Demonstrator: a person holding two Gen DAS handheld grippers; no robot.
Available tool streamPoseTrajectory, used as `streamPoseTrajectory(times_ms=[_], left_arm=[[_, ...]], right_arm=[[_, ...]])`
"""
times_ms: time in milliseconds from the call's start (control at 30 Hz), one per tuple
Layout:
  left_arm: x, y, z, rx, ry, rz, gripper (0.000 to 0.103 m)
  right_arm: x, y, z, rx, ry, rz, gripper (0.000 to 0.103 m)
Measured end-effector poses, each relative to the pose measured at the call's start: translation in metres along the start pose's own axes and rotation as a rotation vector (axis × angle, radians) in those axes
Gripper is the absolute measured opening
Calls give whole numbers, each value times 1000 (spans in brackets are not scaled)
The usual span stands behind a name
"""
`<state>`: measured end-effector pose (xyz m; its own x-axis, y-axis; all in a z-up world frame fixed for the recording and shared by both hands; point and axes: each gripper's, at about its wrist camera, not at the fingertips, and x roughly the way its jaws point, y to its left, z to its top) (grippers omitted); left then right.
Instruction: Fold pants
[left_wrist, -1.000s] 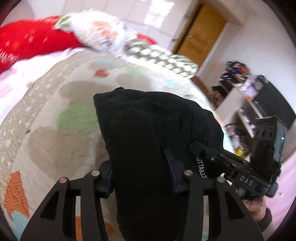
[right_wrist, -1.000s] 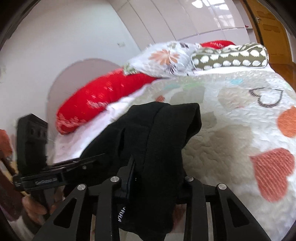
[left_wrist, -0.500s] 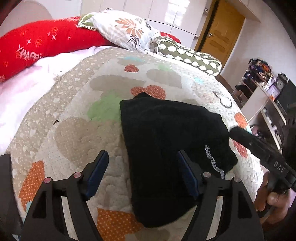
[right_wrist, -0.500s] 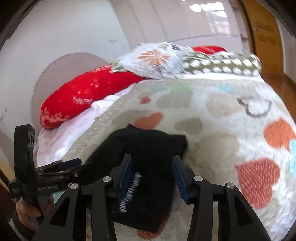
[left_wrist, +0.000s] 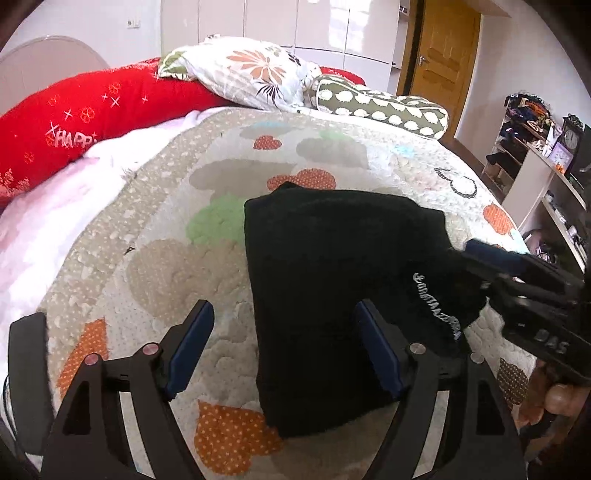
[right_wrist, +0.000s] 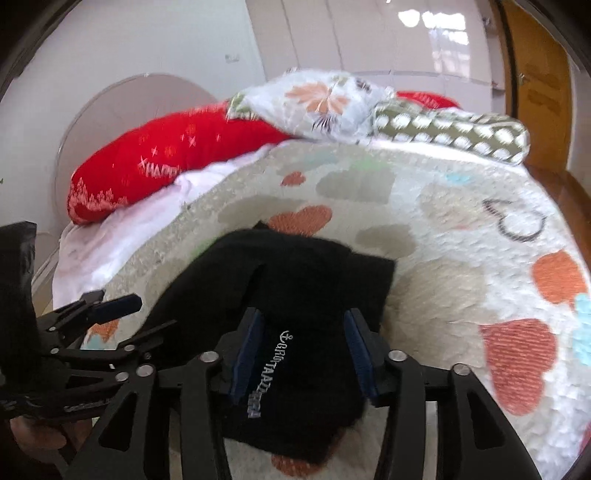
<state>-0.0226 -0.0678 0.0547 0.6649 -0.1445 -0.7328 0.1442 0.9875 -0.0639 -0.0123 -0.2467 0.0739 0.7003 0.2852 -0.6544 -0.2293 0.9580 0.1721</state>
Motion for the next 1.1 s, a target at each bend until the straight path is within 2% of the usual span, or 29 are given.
streamPoseTrajectory(times_ms=[67, 200, 367, 1100], left_arm=[[-7, -2, -1, -1, -16, -6, 79], [-21, -6, -2, 2, -51, -1, 79], [-35, -10, -5, 3, -80, 8, 79], [-56, -10, -13, -8, -106, 31, 79]], right_arm=[[-16, 2, -4, 8, -42, -15, 64], [-33, 7, -9, -9, -65, -47, 69], [-49, 6, -17, 16, -81, -48, 75], [-55, 23, -30, -3, -63, -46, 79]])
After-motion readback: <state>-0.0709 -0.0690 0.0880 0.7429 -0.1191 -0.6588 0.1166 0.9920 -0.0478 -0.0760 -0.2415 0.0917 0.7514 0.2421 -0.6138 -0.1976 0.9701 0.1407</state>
